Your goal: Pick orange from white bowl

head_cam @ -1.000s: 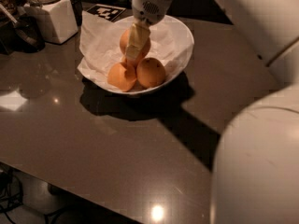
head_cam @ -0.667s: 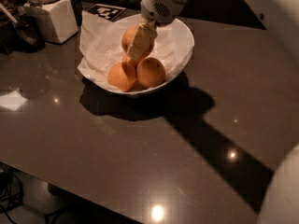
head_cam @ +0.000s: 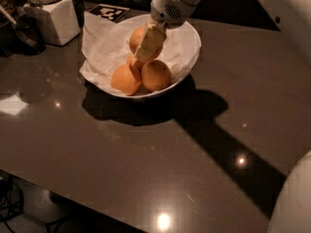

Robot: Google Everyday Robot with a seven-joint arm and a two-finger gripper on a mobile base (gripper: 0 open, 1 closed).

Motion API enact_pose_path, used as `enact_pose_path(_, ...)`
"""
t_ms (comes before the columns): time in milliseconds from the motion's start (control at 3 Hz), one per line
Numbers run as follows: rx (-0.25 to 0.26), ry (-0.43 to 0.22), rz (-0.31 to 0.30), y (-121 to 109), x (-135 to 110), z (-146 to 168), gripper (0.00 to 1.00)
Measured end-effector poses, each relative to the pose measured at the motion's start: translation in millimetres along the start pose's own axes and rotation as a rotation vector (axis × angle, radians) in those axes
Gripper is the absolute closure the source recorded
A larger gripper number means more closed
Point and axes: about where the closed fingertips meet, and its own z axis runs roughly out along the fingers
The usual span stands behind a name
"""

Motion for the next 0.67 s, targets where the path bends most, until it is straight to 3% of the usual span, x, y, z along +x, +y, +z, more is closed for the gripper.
enact_pose_path(667, -0.026, -0.16, 0.047, 32, 5, -33, 1.0)
